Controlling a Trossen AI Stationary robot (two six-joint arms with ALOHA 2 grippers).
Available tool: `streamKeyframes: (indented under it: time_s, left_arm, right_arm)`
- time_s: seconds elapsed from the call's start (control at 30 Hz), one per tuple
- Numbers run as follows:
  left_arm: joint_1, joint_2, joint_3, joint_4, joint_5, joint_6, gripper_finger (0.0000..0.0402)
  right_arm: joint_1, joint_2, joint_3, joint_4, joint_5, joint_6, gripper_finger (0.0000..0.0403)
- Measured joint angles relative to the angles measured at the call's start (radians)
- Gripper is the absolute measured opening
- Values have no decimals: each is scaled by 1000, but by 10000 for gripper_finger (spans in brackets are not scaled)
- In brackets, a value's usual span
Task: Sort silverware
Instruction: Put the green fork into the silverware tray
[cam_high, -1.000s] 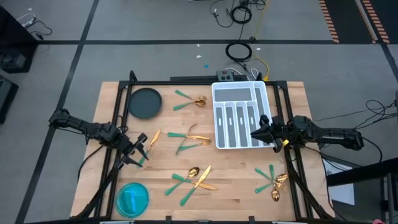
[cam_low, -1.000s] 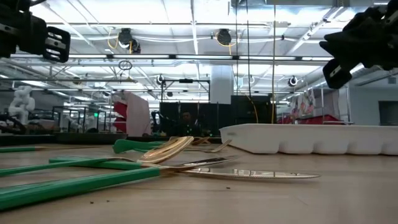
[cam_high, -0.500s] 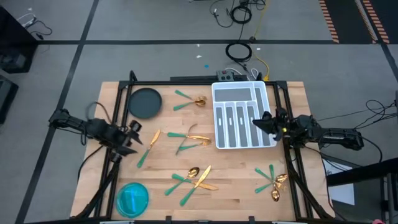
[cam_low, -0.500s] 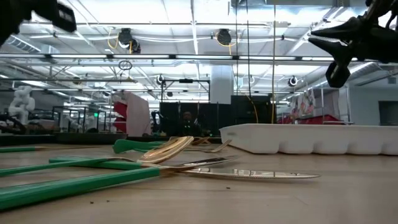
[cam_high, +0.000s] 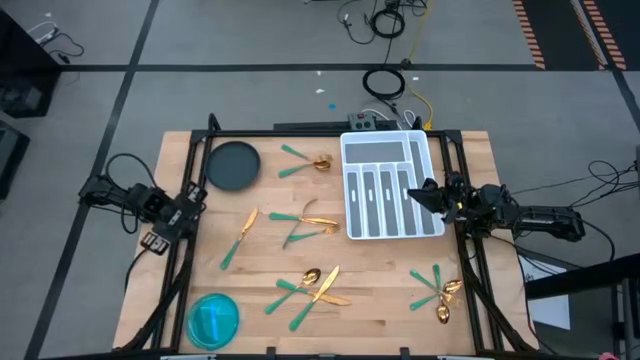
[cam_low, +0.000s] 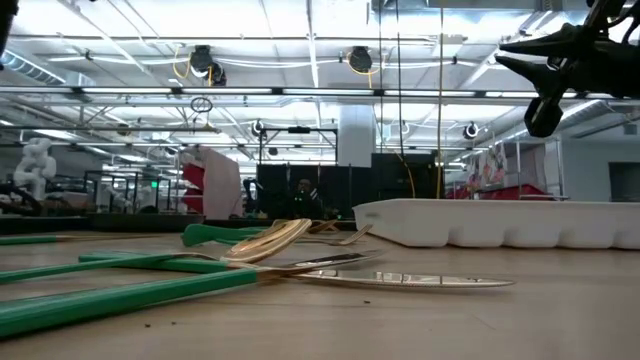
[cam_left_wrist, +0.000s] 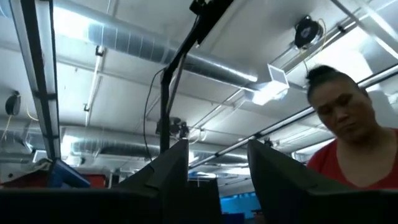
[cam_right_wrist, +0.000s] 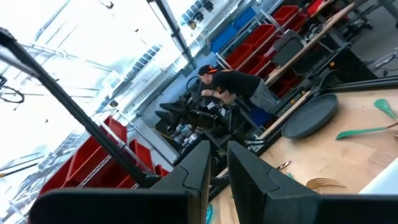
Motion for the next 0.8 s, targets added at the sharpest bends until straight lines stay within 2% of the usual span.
streamKeyframes:
  time_s: [0.17, 0.37, 0.67, 0.8]
  left_arm:
    - [0, 0, 0, 19, -6, -44, 173]
    - [0, 1, 0, 22, -95, -215, 173]
    - [0, 1, 2, 39, -133, -199, 173]
    - [0, 1, 2, 24, -187, -199, 173]
  right_arm:
    - [0, 0, 0, -1, -1, -1, 47]
    - [0, 0, 0, -1, -1, -6, 47]
    - [0, 0, 0, -2, -6, 24, 47]
    - [0, 0, 0, -2, -8, 24, 47]
